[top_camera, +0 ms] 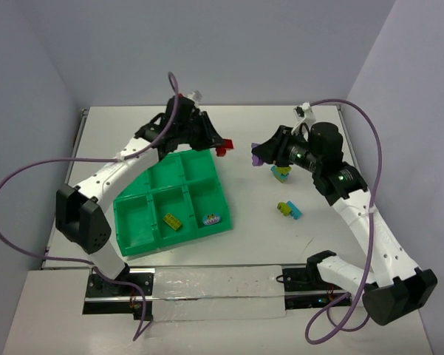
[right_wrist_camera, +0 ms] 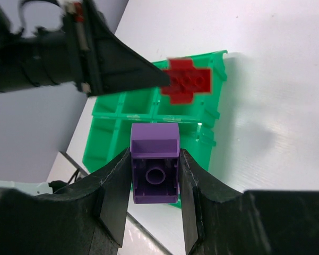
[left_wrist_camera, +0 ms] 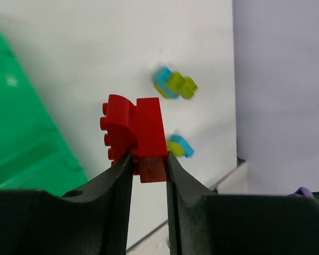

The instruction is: Sort the legos into containers by color

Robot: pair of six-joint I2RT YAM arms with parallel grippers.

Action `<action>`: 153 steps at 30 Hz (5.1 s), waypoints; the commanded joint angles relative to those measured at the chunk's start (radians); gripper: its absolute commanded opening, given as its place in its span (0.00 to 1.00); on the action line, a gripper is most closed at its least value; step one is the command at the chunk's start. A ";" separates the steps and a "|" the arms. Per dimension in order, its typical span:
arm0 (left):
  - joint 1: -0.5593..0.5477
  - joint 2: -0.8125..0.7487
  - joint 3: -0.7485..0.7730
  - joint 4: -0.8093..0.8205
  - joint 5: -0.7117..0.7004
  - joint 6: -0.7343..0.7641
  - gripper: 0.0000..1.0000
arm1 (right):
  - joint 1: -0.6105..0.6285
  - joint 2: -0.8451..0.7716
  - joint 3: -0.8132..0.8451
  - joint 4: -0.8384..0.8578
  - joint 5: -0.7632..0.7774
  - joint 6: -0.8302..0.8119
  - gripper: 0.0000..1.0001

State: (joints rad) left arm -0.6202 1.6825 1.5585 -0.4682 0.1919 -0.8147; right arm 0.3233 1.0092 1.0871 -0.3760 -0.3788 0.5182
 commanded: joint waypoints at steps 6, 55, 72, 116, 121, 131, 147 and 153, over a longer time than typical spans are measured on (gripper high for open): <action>0.336 -0.256 0.008 -0.148 -0.023 0.083 0.00 | 0.187 0.286 0.237 0.012 0.155 -0.038 0.04; 0.409 -0.312 -0.147 -0.006 0.204 0.149 0.00 | 0.272 0.576 0.372 0.074 -0.007 -0.173 0.66; 0.455 -0.243 -0.279 0.571 0.805 -0.348 0.00 | 0.264 0.301 0.066 0.484 -0.095 -0.452 0.65; 0.491 -0.332 -0.372 0.436 0.422 -0.585 0.00 | 0.421 0.677 0.499 0.295 0.191 -0.274 0.75; 0.493 -0.342 -0.368 0.430 0.419 -0.581 0.00 | 0.429 0.701 0.514 0.320 0.234 -0.246 0.75; 0.500 -0.362 -0.381 0.421 0.413 -0.570 0.00 | 0.436 0.725 0.550 0.325 0.285 -0.225 0.70; 0.508 -0.384 -0.382 0.401 0.416 -0.555 0.00 | 0.448 0.786 0.629 0.322 0.260 -0.196 0.58; 0.510 -0.389 -0.389 0.396 0.412 -0.552 0.00 | 0.455 0.773 0.609 0.327 0.246 -0.202 0.00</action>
State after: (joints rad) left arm -0.1193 1.3316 1.1651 -0.0708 0.5997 -1.3749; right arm 0.7666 1.7901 1.6627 -0.0989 -0.1209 0.3196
